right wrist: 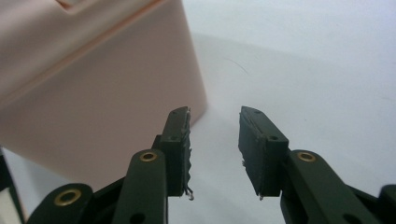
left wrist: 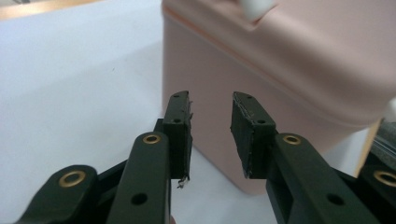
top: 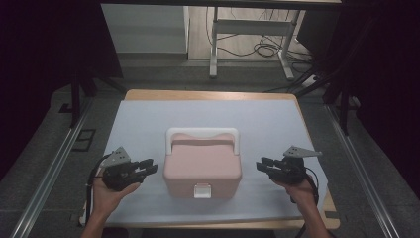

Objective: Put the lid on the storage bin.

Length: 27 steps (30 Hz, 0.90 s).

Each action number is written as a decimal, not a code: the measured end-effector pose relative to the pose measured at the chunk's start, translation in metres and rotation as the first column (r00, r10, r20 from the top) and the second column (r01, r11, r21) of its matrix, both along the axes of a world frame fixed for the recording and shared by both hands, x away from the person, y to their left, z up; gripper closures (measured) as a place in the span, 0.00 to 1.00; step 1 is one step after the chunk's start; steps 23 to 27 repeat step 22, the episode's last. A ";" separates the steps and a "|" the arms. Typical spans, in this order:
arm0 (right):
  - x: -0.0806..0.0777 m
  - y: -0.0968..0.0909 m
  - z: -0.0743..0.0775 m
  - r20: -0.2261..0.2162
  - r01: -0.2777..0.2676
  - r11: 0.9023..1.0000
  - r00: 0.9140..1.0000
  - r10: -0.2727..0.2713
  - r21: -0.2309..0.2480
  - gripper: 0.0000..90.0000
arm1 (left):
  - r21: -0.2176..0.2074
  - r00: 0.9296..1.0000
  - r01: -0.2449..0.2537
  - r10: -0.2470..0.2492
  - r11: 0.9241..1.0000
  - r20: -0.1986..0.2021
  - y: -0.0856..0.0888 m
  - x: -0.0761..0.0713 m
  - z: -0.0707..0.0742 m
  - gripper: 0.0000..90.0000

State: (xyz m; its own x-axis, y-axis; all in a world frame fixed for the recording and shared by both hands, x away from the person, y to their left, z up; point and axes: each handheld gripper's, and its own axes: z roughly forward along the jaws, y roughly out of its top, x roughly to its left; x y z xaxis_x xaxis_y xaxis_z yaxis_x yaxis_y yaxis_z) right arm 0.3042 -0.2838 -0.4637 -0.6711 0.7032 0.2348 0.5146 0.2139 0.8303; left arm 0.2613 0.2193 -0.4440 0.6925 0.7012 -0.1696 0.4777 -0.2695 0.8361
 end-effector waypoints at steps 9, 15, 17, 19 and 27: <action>0.004 -0.005 -0.013 -0.011 0.024 0.999 1.000 -0.024 -0.025 0.68 | 0.013 0.999 -0.022 0.022 1.000 -0.033 -0.001 0.009 -0.016 0.75; 0.004 -0.007 -0.013 -0.010 0.029 0.999 1.000 -0.029 -0.024 0.68 | 0.008 0.999 -0.022 0.023 1.000 -0.034 -0.002 0.010 -0.017 0.75; 0.004 -0.006 -0.013 -0.009 0.029 0.999 1.000 -0.029 -0.024 0.67 | 0.007 0.999 -0.023 0.024 1.000 -0.033 -0.002 0.010 -0.017 0.75; 0.004 -0.006 -0.013 -0.007 0.028 0.999 1.000 -0.029 -0.025 0.67 | 0.006 0.999 -0.024 0.024 1.000 -0.034 -0.002 0.010 -0.017 0.75; 0.004 -0.005 -0.013 -0.003 0.026 0.999 1.000 -0.026 -0.028 0.63 | 0.006 0.999 -0.021 0.022 1.000 -0.038 -0.002 0.011 -0.018 0.72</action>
